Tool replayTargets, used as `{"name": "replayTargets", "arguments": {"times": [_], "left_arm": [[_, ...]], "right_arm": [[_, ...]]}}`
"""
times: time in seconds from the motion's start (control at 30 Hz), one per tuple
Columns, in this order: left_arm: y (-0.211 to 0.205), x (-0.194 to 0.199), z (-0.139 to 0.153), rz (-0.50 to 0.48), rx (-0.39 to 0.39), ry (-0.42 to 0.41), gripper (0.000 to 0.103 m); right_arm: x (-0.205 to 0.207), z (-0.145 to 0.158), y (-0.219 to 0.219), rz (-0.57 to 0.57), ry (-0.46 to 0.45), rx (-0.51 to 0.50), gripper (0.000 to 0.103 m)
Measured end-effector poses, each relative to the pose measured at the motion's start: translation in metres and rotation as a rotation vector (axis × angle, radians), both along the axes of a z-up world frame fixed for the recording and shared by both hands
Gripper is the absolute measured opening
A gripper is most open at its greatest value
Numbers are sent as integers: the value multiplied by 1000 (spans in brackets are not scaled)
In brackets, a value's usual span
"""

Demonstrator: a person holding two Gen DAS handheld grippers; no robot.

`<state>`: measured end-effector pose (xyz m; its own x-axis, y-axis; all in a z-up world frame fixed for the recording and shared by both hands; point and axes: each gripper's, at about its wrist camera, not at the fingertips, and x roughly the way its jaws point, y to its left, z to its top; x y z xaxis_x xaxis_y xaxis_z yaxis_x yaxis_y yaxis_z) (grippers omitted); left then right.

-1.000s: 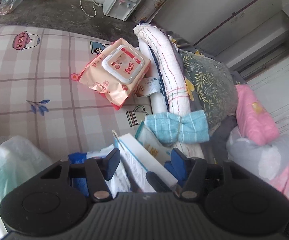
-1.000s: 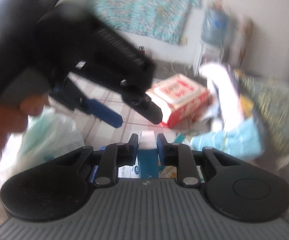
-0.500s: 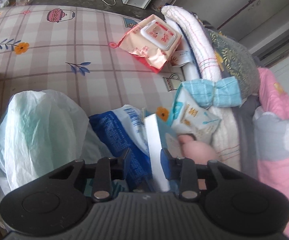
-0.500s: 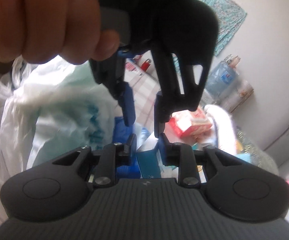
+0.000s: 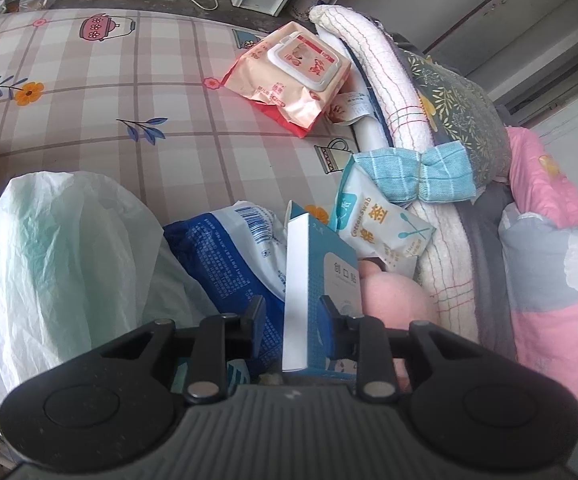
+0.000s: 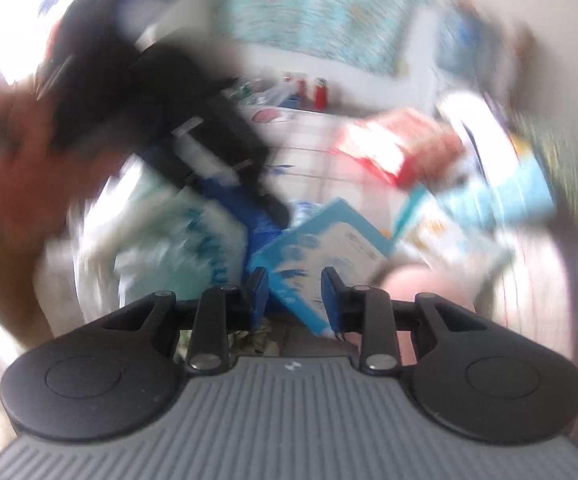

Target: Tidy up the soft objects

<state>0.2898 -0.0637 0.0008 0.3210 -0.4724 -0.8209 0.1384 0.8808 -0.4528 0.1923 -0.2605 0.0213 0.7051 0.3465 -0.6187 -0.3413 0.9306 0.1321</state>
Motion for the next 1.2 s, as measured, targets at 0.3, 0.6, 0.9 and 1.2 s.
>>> {"name": "replayTargets", "arguments": {"times": [0.3, 0.6, 0.9, 1.2], "left_arm": [[-17, 2, -3, -36, -11, -17, 28], [-25, 9, -19, -61, 45, 8, 29], [-25, 16, -24, -67, 15, 25, 33], [-25, 14, -18, -48, -32, 15, 38]], "right_arm": [[70, -1, -78, -193, 282, 411, 32], [157, -46, -52, -197, 555, 326, 53], [177, -67, -44, -156, 659, 427, 67], [153, -43, -47, -181, 546, 438, 55]]}}
